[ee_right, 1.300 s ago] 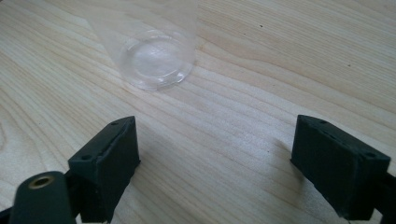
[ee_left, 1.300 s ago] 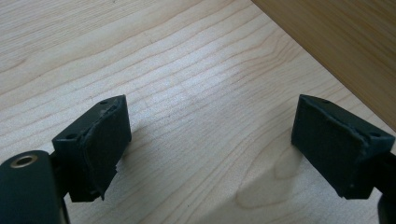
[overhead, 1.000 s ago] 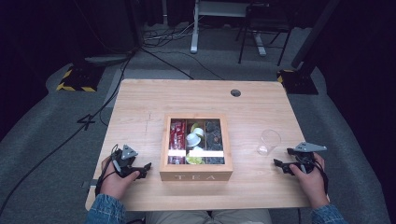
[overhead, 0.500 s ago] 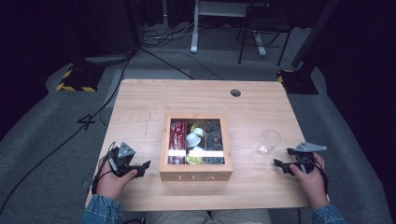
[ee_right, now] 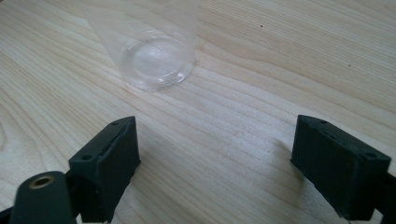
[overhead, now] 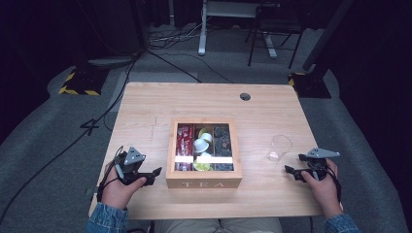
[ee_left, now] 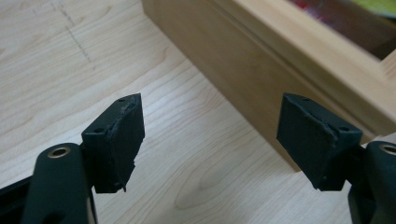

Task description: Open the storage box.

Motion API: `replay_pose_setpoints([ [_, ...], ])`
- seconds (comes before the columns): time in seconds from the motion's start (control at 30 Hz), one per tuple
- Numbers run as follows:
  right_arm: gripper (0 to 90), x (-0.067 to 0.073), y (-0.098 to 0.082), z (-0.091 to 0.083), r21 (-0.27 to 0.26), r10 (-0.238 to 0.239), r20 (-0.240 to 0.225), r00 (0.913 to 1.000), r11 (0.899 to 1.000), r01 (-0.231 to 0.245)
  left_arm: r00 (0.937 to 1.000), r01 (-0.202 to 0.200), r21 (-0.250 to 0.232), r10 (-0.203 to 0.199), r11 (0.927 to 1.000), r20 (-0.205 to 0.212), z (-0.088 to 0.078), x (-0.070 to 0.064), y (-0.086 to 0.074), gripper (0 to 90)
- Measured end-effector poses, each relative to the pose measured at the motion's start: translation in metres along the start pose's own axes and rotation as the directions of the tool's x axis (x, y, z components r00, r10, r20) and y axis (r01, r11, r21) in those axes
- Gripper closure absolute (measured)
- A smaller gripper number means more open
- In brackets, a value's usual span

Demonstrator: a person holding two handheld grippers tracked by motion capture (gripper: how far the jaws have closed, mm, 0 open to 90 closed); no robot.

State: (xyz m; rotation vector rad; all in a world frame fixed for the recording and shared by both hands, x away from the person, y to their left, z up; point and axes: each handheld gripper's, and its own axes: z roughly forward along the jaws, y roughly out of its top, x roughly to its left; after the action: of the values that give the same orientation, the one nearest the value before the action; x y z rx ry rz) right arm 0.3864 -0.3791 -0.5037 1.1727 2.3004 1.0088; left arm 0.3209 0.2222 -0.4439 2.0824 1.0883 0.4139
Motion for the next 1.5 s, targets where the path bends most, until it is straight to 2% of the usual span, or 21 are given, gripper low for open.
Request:
replay_pose_setpoints([
  [0.13,14.8,0.0,0.0,0.0,0.0,0.002,0.0,1.0,1.0,-0.002,0.9992,-0.006,-0.014,0.006,0.9999,0.04,0.001,-0.009,0.006,23.9],
  [0.2,14.6,0.0,0.001,0.001,0.0,0.005,0.003,1.0,1.0,-0.005,0.9995,-0.028,-0.016,0.028,0.9995,0.011,-0.002,-0.014,0.008,27.0],
  [0.23,14.5,0.0,0.002,0.002,0.001,0.004,0.002,1.0,1.0,-0.004,0.9994,-0.032,-0.02,0.032,0.9993,0.01,-0.003,-0.015,0.009,26.8],
  [0.37,14.5,0.0,0.002,0.002,0.001,0.006,0.003,1.0,1.0,-0.006,0.9992,-0.022,-0.056,0.024,0.9982,0.033,-0.009,-0.019,0.013,25.0],
  [0.43,14.4,0.0,0.002,0.002,0.001,0.005,0.002,1.0,1.0,-0.005,0.9971,-0.025,-0.079,0.031,0.9966,0.07,-0.013,-0.026,0.016,23.9],
  [0.5,14.4,0.0,0.002,0.002,0.001,0.005,0.002,1.0,1.0,-0.005,0.9947,-0.053,-0.08,0.06,0.9953,0.083,-0.014,-0.031,0.018,22.9],
  [0.63,14.4,0.0,0.002,0.002,0.001,0.005,0.002,1.0,1.0,-0.005,0.9878,-0.071,-0.098,0.083,0.9926,0.132,-0.012,-0.044,0.017,20.1],
  [0.73,14.5,0.0,0.002,0.002,0.001,0.006,0.002,1.0,1.0,-0.006,0.9854,-0.068,-0.106,0.084,0.992,0.148,-0.011,-0.049,0.015,18.4],
  [0.77,14.5,0.0,0.002,0.002,0.001,0.005,0.002,1.0,1.0,-0.005,0.9834,-0.091,-0.101,0.106,0.9907,0.148,-0.011,-0.051,0.012,18.5],
  [0.8,14.5,0.0,0.002,0.002,0.001,0.006,0.002,1.0,1.0,-0.006,0.9834,-0.091,-0.101,0.106,0.9907,0.148,-0.011,-0.051,0.012,19.3],
  [0.83,14.5,0.0,0.002,0.002,0.001,0.005,0.002,1.0,1.0,-0.005,0.983,-0.089,-0.095,0.103,0.9915,0.152,-0.009,-0.051,0.004,20.8],
  [0.97,14.5,0.0,0.002,0.002,0.001,0.005,0.002,1.0,1.0,-0.005,0.9821,-0.091,-0.086,0.104,0.9921,0.157,-0.002,-0.049,-0.008,26.4],
  [1.07,14.5,0.0,0.002,0.002,0.002,0.004,0.002,1.0,1.0,-0.004,0.9818,-0.09,-0.076,0.101,0.9931,0.161,0.002,-0.049,-0.013,34.0],
  [1.13,14.4,0.0,0.002,0.002,0.001,0.005,0.002,1.0,1.0,-0.005,0.9823,-0.089,-0.063,0.098,0.9941,0.16,0.003,-0.049,-0.014,40.3],
  [1.17,14.5,0.0,0.002,0.002,0.001,0.005,0.002,1.0,1.0,-0.005,0.9857,-0.086,-0.03,0.089,0.9959,0.143,0.005,-0.048,-0.015,40.8],
  [1.2,14.4,0.0,0.002,0.002,0.001,0.005,0.002,1.0,1.0,-0.005,0.9864,-0.084,-0.02,0.086,0.9962,0.14,0.005,-0.048,-0.015,42.6],
  [1.47,14.4,0.0,0.002,0.002,0.001,0.005,0.002,1.0,1.0,-0.005,0.9869,-0.047,-0.017,0.049,0.9987,0.154,0.002,-0.046,-0.015,54.9],
  [1.5,14.5,0.0,0.002,0.002,0.001,0.005,0.002,1.0,1.0,-0.005,0.9865,-0.056,-0.011,0.057,0.9984,0.154,0.0,-0.046,-0.015,56.2],
])
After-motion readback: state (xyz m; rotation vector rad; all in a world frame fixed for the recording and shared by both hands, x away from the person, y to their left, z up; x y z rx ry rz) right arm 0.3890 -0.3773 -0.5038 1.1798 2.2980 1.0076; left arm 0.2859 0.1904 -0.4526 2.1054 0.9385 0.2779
